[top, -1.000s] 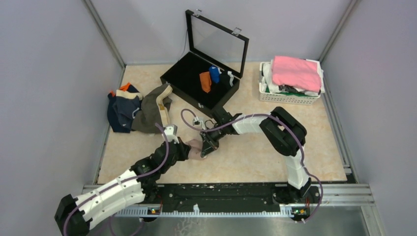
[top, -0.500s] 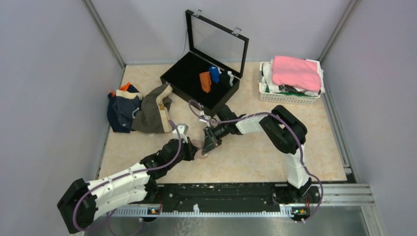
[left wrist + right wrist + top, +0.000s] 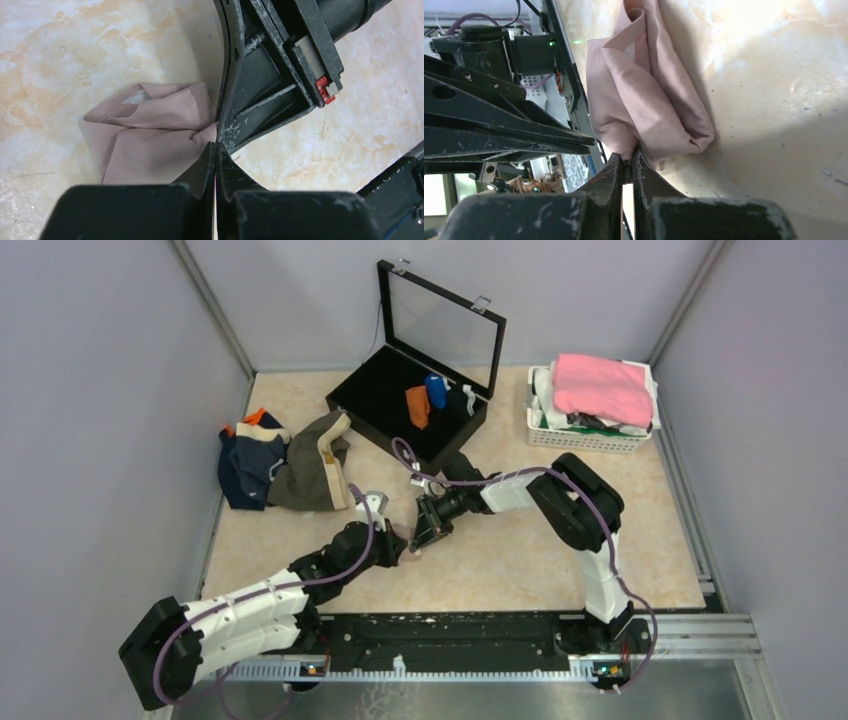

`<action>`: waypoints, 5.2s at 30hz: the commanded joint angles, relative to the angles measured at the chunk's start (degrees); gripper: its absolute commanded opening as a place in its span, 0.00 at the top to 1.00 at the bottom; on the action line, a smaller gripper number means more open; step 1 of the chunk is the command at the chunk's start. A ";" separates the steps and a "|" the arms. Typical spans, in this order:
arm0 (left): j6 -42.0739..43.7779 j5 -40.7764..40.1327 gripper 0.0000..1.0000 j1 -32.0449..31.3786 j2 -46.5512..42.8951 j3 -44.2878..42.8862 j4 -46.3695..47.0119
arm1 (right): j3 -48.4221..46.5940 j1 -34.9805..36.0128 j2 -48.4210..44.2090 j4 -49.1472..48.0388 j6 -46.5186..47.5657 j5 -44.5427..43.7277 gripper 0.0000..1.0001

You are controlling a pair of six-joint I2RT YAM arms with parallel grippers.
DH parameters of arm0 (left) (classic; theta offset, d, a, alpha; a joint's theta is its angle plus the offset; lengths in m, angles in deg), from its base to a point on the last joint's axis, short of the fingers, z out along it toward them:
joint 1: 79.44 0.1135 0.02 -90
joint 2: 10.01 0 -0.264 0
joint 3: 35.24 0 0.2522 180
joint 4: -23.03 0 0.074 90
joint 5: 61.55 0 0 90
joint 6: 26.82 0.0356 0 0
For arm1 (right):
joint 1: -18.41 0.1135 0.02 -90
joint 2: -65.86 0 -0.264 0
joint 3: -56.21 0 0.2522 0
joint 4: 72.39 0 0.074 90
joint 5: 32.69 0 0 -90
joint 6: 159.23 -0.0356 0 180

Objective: Roll the underwear
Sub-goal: Roll the underwear to the center of the board.

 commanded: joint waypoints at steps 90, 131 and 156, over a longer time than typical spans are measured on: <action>-7.86 -4.68 1.00 0.18 23.43 -0.36 5.83 | 29.60 21.23 -12.41 -49.86 53.87 -51.13 0.62; -2.50 1.26 1.00 1.29 3.96 0.07 0.83 | 33.28 21.49 -22.26 -28.52 8.05 -48.18 1.00; -3.59 0.97 1.00 1.28 5.37 2.77 1.32 | 20.42 11.01 -29.83 -7.56 20.58 -32.06 0.26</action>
